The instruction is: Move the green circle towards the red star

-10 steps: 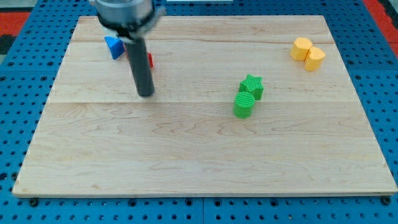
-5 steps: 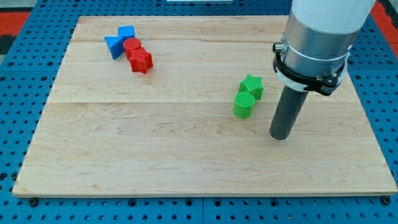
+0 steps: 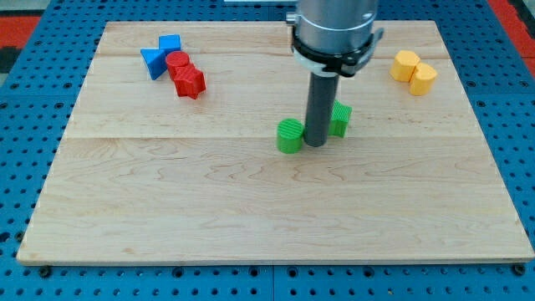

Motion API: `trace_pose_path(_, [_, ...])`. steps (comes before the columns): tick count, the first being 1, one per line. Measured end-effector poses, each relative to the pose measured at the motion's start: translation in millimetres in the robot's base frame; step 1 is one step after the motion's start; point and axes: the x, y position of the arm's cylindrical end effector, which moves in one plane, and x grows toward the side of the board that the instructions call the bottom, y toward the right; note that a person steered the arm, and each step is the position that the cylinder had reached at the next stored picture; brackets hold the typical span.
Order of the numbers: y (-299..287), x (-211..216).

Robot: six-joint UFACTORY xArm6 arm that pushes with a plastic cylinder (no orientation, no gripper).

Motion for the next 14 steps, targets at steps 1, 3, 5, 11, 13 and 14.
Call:
trace_pose_path(1, [-25,-5])
trace_pose_path(3, [-68,-22])
trace_pose_path(5, [-108,-44])
trace_pose_path(11, [-87,-29])
trace_pose_path(13, [-91,-29])
trace_pose_path(14, [-91,-29])
